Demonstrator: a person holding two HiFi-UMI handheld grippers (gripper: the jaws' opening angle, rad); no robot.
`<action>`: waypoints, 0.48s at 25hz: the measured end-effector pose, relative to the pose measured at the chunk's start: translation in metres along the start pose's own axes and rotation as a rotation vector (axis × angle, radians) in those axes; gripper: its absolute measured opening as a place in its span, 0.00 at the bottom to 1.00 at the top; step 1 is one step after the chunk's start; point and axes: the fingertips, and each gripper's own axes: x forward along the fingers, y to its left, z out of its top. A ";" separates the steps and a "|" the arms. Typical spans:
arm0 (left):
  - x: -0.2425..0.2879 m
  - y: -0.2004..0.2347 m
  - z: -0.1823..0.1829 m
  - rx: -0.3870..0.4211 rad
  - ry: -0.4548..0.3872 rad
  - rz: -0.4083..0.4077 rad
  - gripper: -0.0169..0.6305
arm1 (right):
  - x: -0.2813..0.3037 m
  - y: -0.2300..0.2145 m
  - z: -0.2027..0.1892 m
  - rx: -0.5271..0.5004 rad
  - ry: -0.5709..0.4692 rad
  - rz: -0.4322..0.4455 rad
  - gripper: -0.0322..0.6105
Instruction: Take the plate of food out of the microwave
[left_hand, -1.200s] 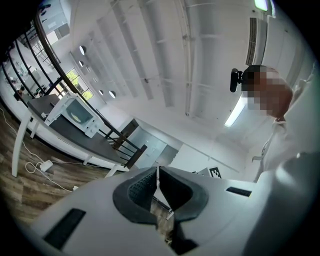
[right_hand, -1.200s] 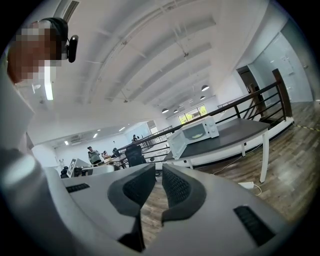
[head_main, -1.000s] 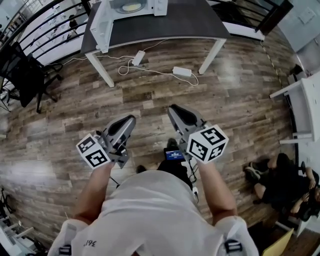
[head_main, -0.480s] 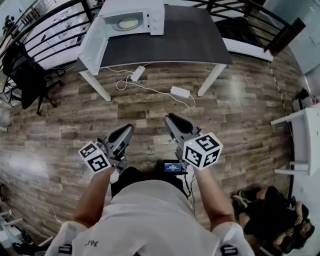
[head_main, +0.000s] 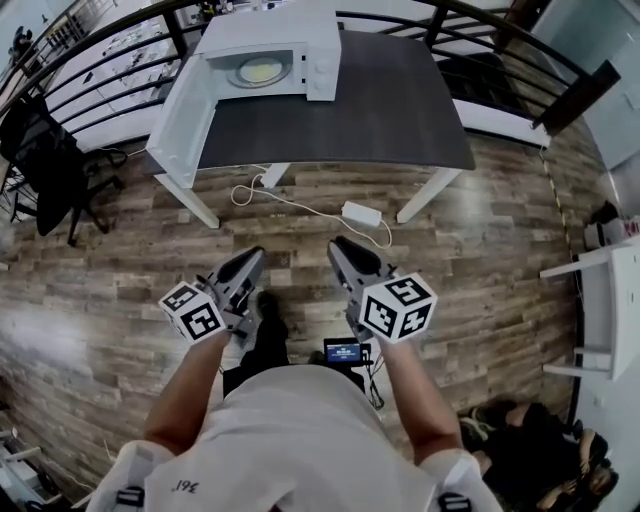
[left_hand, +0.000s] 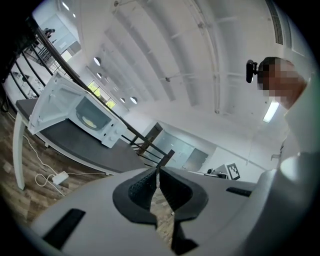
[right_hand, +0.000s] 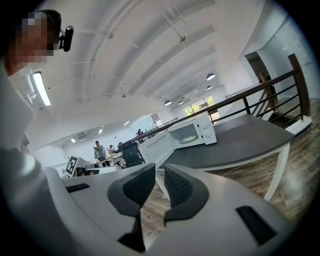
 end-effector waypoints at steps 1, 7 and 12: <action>0.006 0.016 0.009 0.015 0.003 0.021 0.03 | 0.014 -0.005 0.005 0.003 0.002 -0.011 0.12; 0.034 0.100 0.062 0.055 0.058 0.092 0.03 | 0.099 -0.034 0.036 0.044 0.014 -0.087 0.12; 0.059 0.159 0.106 0.051 0.080 0.074 0.03 | 0.170 -0.055 0.059 0.065 0.023 -0.124 0.12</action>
